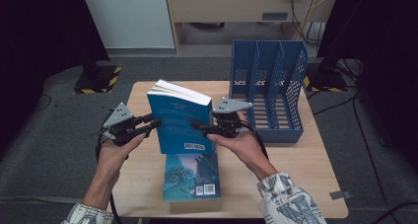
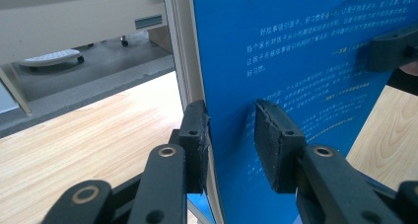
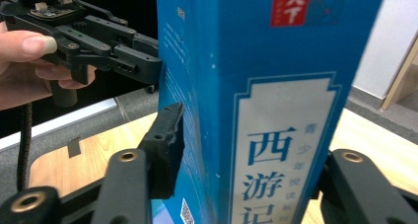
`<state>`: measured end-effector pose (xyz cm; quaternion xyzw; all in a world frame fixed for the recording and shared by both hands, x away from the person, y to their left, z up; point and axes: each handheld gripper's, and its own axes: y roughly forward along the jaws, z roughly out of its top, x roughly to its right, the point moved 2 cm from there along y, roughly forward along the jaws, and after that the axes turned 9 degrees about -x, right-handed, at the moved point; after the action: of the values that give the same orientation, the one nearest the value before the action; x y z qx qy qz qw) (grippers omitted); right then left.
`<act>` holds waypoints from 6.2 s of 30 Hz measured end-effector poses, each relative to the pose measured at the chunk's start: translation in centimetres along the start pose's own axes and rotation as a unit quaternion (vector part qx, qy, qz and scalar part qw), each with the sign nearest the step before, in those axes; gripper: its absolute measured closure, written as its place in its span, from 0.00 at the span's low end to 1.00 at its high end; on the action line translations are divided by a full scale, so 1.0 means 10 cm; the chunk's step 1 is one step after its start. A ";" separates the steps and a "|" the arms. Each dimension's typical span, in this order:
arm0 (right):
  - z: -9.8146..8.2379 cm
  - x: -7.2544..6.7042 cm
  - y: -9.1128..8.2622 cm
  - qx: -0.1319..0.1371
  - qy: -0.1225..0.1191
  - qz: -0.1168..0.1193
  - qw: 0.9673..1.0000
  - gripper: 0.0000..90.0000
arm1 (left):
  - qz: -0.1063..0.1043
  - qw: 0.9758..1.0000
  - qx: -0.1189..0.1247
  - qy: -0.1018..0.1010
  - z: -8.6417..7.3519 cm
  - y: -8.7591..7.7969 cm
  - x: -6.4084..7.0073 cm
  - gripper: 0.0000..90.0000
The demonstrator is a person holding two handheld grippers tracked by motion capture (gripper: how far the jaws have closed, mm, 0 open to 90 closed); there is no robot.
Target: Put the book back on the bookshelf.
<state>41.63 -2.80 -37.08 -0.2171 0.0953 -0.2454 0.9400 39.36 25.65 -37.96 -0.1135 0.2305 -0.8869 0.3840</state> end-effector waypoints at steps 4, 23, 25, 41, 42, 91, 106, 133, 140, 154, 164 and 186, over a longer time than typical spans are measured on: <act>0.01 0.02 0.01 0.003 -0.003 0.004 1.000 0.53 | 0.002 1.000 0.000 0.000 0.00 0.01 0.00 0.73; 0.15 -0.03 0.08 0.017 -0.021 0.010 1.000 0.65 | 0.001 1.000 0.003 0.004 0.02 0.02 0.01 0.77; 0.14 -0.04 0.07 0.016 -0.022 0.010 1.000 0.66 | 0.003 1.000 0.003 0.006 0.03 0.02 0.03 0.77; 0.06 -0.11 -0.10 0.019 -0.025 0.018 0.999 0.67 | -0.011 1.000 0.004 0.020 0.08 0.03 0.13 0.76; 0.06 -0.11 -0.09 0.020 -0.024 0.017 0.999 0.67 | -0.011 1.000 0.002 0.019 0.08 0.03 0.12 0.76; 0.18 -0.02 0.04 0.058 -0.007 0.007 0.998 0.68 | 0.050 0.997 -0.013 -0.051 -0.41 0.08 -0.06 0.39; 0.37 0.03 0.07 0.058 0.031 -0.020 0.998 0.68 | 0.121 0.987 -0.068 -0.083 -1.10 0.12 -0.27 0.38; 0.52 0.12 -0.07 0.057 0.034 -0.050 0.997 0.68 | 0.170 0.964 -0.161 -0.126 -1.48 0.31 -0.42 0.06; 0.55 0.12 -0.14 0.063 0.034 -0.054 0.996 0.68 | 0.163 0.962 -0.175 -0.130 -1.52 0.34 -0.42 0.07; 0.64 0.16 -0.29 0.069 0.033 -0.071 0.995 0.68 | 0.162 0.961 -0.187 -0.122 -1.55 0.37 -0.39 0.08; 0.61 0.22 -0.39 0.070 0.037 -0.078 0.994 0.68 | 0.157 0.961 -0.194 -0.117 -1.56 0.40 -0.37 0.08; 0.45 0.32 -0.67 0.079 0.053 -0.103 0.990 0.68 | 0.148 0.959 -0.216 -0.106 -1.60 0.46 -0.37 0.07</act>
<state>42.84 -8.04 -30.32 -0.1374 0.1029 -0.3586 0.9176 38.73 30.73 -54.25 -0.2517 0.3892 -0.7319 0.4995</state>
